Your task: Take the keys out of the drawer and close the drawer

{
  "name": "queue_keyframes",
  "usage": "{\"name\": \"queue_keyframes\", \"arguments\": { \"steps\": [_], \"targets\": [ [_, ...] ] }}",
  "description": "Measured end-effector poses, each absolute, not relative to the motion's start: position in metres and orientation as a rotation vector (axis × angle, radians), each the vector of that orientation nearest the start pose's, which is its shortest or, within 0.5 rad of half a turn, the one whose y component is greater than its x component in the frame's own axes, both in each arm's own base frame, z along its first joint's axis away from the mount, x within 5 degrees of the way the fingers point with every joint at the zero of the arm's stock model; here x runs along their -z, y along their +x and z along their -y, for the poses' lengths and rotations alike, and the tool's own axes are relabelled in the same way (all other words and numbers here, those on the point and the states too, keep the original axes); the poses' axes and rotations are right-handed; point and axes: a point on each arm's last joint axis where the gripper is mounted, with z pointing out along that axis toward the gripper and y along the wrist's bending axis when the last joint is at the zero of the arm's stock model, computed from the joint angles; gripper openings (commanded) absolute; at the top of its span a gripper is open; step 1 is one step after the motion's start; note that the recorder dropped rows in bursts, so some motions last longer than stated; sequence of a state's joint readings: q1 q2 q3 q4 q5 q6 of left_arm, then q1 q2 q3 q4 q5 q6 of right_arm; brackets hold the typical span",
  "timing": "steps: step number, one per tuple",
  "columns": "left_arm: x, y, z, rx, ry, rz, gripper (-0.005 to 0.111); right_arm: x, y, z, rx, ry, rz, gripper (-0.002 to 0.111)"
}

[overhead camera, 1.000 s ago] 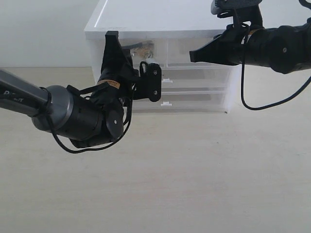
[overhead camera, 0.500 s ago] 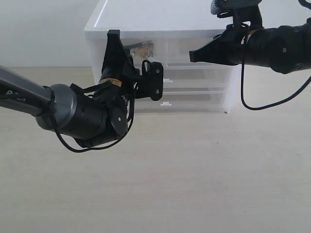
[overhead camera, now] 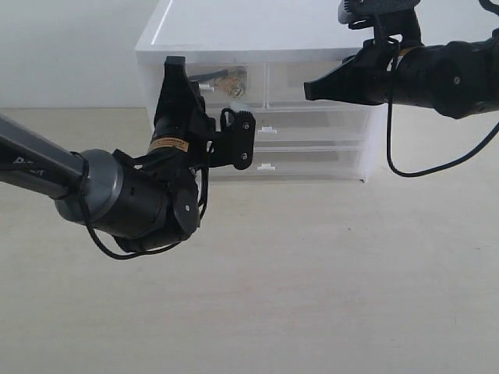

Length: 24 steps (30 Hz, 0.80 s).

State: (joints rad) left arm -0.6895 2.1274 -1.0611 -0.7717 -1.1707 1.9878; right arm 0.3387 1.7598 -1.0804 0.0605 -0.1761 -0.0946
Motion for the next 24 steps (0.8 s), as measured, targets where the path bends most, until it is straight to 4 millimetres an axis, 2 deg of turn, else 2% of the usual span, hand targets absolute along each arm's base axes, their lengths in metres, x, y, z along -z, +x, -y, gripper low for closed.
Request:
{"name": "queue_keyframes", "arguments": {
  "steps": [8, 18, 20, 23, 24],
  "targets": [
    [-0.1479, 0.3445, 0.2187, -1.258, 1.170, -1.185, 0.004, -0.2345, 0.3724, -0.1302, -0.184, -0.365, -1.958, 0.000],
    [-0.1473, 0.3444, 0.2170, -1.243, 1.139, -1.220, 0.004, -0.2345, 0.3724, -0.1302, -0.182, -0.369, -1.957, 0.000],
    [-0.1471, 0.3454, 0.2150, -1.239, 1.127, -1.233, 0.007, -0.2345, 0.3724, -0.1302, -0.182, -0.369, -1.957, 0.000],
    [-0.1472, 0.3466, 0.2128, -1.254, 1.130, -1.234, 0.028, -0.2345, 0.3724, -0.1302, -0.182, -0.369, -1.957, 0.000],
    [-0.1472, 0.3471, 0.2120, -1.260, 1.134, -1.233, 0.030, -0.2345, 0.3724, -0.1302, -0.182, -0.369, -1.957, 0.000]
  ]
}}
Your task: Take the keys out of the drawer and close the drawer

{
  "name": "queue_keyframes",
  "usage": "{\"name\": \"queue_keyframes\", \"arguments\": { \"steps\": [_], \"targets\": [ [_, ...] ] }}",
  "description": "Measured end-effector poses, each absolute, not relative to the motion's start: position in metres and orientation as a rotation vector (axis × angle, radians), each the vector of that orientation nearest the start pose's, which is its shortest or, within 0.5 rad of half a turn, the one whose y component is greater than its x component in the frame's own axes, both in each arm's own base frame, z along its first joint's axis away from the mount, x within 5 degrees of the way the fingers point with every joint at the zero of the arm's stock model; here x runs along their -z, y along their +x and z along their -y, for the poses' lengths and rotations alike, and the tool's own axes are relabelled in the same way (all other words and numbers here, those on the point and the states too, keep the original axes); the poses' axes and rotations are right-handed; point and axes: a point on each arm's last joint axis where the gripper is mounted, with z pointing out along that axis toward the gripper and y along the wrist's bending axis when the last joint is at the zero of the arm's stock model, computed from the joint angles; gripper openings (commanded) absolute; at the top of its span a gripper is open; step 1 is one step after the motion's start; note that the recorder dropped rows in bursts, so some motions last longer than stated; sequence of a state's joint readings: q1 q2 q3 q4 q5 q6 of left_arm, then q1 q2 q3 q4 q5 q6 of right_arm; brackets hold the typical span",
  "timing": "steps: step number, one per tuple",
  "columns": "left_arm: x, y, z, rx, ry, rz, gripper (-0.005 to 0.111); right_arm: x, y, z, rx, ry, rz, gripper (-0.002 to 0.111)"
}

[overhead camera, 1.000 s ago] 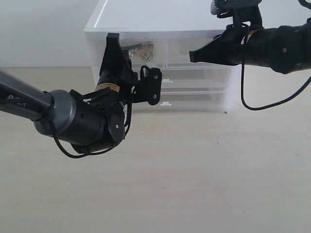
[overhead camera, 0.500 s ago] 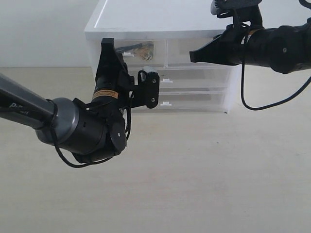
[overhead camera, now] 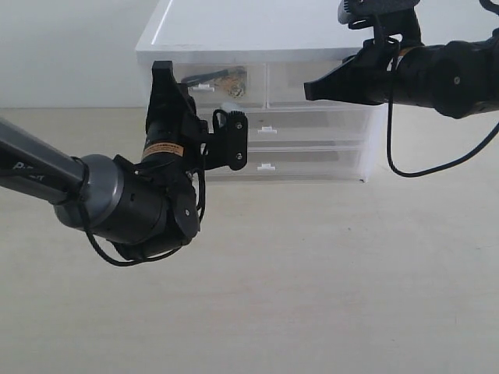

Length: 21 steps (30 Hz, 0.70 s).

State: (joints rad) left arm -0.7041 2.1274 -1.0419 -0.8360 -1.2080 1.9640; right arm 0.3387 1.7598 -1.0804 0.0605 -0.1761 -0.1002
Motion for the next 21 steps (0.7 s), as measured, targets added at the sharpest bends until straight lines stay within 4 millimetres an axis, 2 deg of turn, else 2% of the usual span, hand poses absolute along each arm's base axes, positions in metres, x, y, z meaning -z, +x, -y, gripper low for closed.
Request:
{"name": "queue_keyframes", "arguments": {
  "steps": [1, 7, 14, 16, 21],
  "targets": [
    [-0.147, 0.347, 0.212, -1.261, 1.133, -1.233, 0.033, -0.234, 0.372, -0.130, -0.182, -0.369, -1.957, 0.000],
    [-0.158, 0.358, 0.211, -1.302, 1.110, -1.218, 0.033, -0.234, 0.372, -0.130, -0.182, -0.369, -1.957, 0.000],
    [-0.160, 0.361, 0.211, -1.319, 1.116, -1.226, 0.033, -0.234, 0.372, -0.130, -0.182, -0.369, -1.957, 0.000],
    [-0.160, 0.362, 0.212, -1.318, 1.124, -1.231, 0.028, -0.234, 0.372, -0.130, -0.182, -0.369, -1.957, 0.000],
    [-0.159, 0.362, 0.212, -1.324, 1.159, -1.233, 0.006, -0.234, 0.372, -0.130, -0.182, -0.369, -1.957, 0.000]
  ]
}}
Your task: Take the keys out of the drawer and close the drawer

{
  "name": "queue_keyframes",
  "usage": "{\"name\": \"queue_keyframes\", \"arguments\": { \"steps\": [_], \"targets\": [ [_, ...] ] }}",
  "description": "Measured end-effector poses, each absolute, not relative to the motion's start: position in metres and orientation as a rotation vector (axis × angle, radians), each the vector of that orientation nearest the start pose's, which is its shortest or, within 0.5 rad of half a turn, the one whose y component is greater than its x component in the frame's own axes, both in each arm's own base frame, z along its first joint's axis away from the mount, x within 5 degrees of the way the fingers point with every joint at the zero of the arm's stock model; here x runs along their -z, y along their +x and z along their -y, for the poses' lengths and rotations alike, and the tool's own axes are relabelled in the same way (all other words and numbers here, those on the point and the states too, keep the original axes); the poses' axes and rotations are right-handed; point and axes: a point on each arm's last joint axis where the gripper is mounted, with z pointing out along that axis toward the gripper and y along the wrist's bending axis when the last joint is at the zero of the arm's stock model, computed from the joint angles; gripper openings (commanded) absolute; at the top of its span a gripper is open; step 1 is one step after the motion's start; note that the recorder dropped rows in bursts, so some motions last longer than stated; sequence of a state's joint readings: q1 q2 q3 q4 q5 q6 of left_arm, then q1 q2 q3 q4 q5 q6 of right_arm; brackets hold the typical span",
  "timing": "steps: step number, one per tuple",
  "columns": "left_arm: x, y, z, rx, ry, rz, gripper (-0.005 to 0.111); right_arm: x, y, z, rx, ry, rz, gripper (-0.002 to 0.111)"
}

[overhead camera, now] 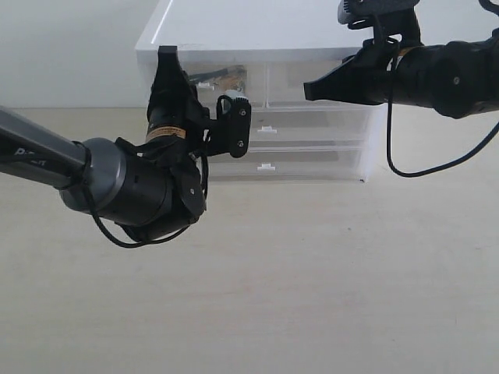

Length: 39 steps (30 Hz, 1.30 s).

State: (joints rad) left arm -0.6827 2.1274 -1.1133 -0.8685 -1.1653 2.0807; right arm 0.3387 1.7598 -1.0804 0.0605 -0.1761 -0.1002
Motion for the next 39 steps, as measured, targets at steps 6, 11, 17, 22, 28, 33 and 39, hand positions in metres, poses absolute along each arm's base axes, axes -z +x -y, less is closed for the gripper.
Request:
{"name": "queue_keyframes", "arguments": {
  "steps": [6, 11, 17, 22, 28, 33, 39],
  "targets": [
    [-0.157, 0.363, 0.213, -1.330, 1.199, -1.225, 0.004, -0.234, 0.372, -0.130, -0.182, -0.369, -1.957, 0.000],
    [-0.158, 0.363, 0.213, -1.331, 1.202, -1.222, 0.004, -0.234, 0.372, -0.130, -0.182, -0.369, -1.957, 0.000],
    [-0.158, 0.363, 0.213, -1.312, 1.182, -1.233, 0.004, -0.235, 0.372, -0.130, -0.182, -0.368, -1.955, 0.000],
    [-0.156, 0.363, 0.213, -1.330, 1.165, -1.219, 0.004, -0.235, 0.372, -0.130, -0.181, -0.370, -1.955, 0.000],
    [-0.150, 0.358, 0.206, -1.313, 1.140, -1.223, 0.004, -0.235, 0.372, -0.130, -0.181, -0.370, -1.955, 0.000],
    [-0.146, 0.356, 0.202, -1.303, 1.141, -1.235, 0.004, -0.235, 0.372, -0.130, -0.180, -0.372, -1.955, 0.000],
    [-0.144, 0.354, 0.202, -1.290, 1.141, -1.241, 0.004, -0.235, 0.372, -0.130, -0.180, -0.372, -1.955, 0.000]
  ]
}}
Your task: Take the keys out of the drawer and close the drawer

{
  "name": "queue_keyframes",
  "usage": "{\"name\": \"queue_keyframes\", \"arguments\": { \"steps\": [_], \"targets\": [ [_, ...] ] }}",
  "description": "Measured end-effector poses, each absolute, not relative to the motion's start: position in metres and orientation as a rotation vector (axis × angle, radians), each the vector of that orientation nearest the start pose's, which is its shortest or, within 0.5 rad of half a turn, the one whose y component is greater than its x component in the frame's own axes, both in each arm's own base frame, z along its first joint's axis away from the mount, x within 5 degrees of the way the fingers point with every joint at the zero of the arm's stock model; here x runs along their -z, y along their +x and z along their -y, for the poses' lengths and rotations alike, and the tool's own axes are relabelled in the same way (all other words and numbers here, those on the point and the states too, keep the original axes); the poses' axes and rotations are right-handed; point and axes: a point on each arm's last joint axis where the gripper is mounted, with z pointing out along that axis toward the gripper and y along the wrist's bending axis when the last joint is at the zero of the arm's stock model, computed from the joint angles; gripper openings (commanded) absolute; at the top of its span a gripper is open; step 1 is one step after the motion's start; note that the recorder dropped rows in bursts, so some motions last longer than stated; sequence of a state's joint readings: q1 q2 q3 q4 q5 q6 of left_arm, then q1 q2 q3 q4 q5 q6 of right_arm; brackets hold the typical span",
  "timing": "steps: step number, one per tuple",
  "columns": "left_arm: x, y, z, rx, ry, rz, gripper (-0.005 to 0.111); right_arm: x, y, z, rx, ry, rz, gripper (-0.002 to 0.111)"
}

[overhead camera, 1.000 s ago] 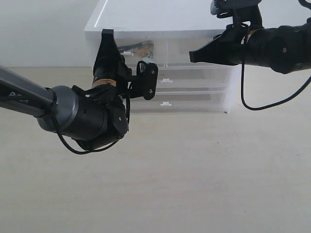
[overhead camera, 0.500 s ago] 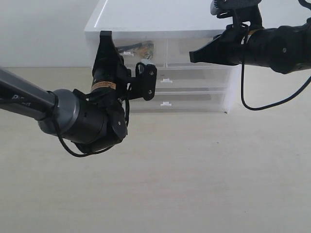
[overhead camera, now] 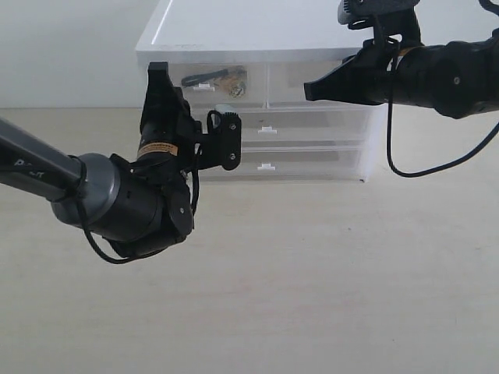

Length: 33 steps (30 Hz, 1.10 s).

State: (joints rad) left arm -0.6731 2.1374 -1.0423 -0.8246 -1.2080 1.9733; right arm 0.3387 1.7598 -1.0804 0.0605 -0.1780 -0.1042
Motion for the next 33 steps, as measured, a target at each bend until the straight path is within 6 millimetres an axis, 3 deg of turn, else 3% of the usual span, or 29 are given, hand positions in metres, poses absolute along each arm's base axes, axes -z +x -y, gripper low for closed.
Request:
{"name": "queue_keyframes", "arguments": {
  "steps": [4, 8, 14, 19, 23, 27, 29, 33],
  "targets": [
    [-0.147, 0.351, 0.194, -1.138, 0.911, -1.441, 0.004, -0.235, 0.372, -0.130, -0.180, -0.372, -1.955, 0.000],
    [-0.153, 0.350, 0.177, -0.733, 0.656, -1.664, 0.004, -0.235, 0.372, -0.130, -0.181, -0.371, -1.955, 0.000],
    [-0.162, 0.348, 0.149, -0.202, 0.412, -1.801, 0.004, -0.235, 0.372, -0.130, -0.180, -0.372, -1.955, 0.000],
    [-0.171, 0.344, 0.127, 0.163, 0.268, -1.840, 0.004, -0.235, 0.372, -0.130, -0.180, -0.372, -1.955, 0.000],
    [-0.182, 0.342, 0.124, 0.542, 0.173, -1.816, 0.004, -0.235, 0.372, -0.130, -0.180, -0.372, -1.955, 0.000],
    [-0.187, 0.339, 0.123, 0.755, 0.175, -1.799, 0.004, -0.235, 0.372, -0.130, -0.180, -0.372, -1.955, 0.000],
    [-0.187, 0.339, 0.121, 0.798, 0.166, -1.809, 0.008, -0.235, 0.372, -0.130, -0.181, -0.370, -1.955, 0.000],
    [-0.184, 0.341, 0.117, 0.941, 0.046, -1.799, 0.029, -0.235, 0.372, -0.130, -0.181, -0.370, -1.955, 0.000]
  ]
}}
